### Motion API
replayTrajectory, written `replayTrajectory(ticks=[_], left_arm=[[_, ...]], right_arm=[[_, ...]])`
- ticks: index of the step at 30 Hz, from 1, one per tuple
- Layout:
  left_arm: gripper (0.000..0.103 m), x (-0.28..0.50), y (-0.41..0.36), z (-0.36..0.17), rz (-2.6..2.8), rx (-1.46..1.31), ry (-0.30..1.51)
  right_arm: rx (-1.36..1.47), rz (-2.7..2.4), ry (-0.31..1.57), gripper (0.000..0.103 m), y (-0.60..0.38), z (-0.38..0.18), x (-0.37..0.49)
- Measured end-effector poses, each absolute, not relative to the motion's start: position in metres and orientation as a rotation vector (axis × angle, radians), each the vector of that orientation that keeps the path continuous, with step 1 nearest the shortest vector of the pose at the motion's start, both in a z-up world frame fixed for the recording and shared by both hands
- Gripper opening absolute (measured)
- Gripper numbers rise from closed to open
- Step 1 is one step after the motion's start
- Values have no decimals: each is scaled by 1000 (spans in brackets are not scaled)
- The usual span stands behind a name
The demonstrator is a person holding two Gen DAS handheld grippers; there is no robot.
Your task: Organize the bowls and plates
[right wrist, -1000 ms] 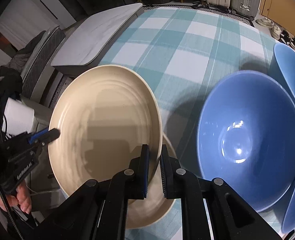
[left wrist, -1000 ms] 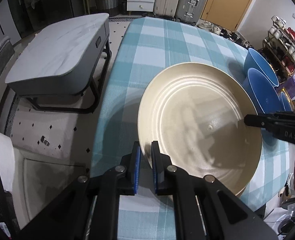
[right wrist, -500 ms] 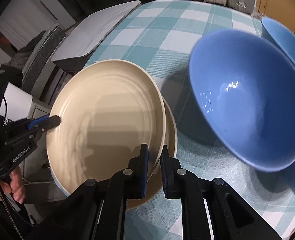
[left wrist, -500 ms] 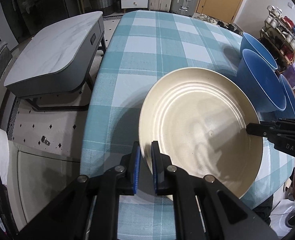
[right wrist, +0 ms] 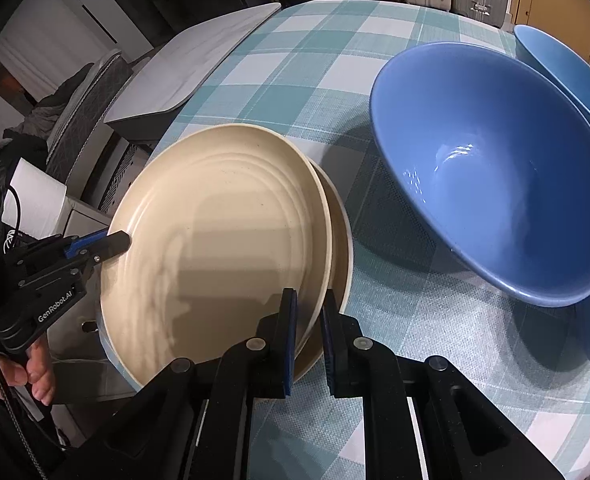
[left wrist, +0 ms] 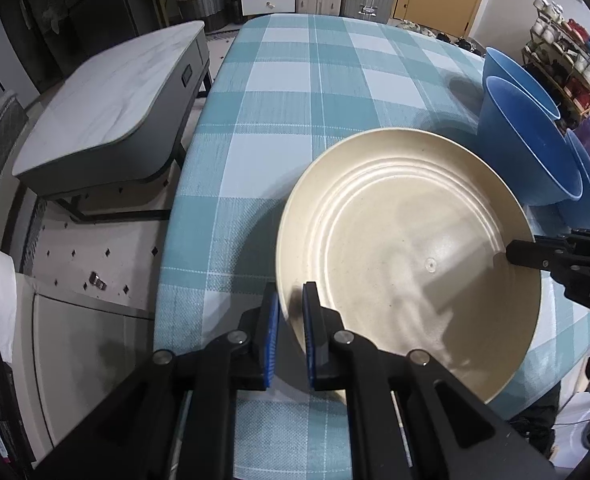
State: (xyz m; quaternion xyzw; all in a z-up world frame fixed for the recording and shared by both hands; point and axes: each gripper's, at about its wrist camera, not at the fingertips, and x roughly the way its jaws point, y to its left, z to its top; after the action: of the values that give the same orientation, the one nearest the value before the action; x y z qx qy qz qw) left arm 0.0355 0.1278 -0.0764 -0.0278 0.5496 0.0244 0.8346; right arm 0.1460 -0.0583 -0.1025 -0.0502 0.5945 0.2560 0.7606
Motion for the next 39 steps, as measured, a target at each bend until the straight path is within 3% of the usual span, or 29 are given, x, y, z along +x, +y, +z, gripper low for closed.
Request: replayTrajectory(ticks=[39], left_arm=[[11,37,107,-82,19,-9,1181]], right_arm=[[-51,510,1194,11,-84,-90,126]])
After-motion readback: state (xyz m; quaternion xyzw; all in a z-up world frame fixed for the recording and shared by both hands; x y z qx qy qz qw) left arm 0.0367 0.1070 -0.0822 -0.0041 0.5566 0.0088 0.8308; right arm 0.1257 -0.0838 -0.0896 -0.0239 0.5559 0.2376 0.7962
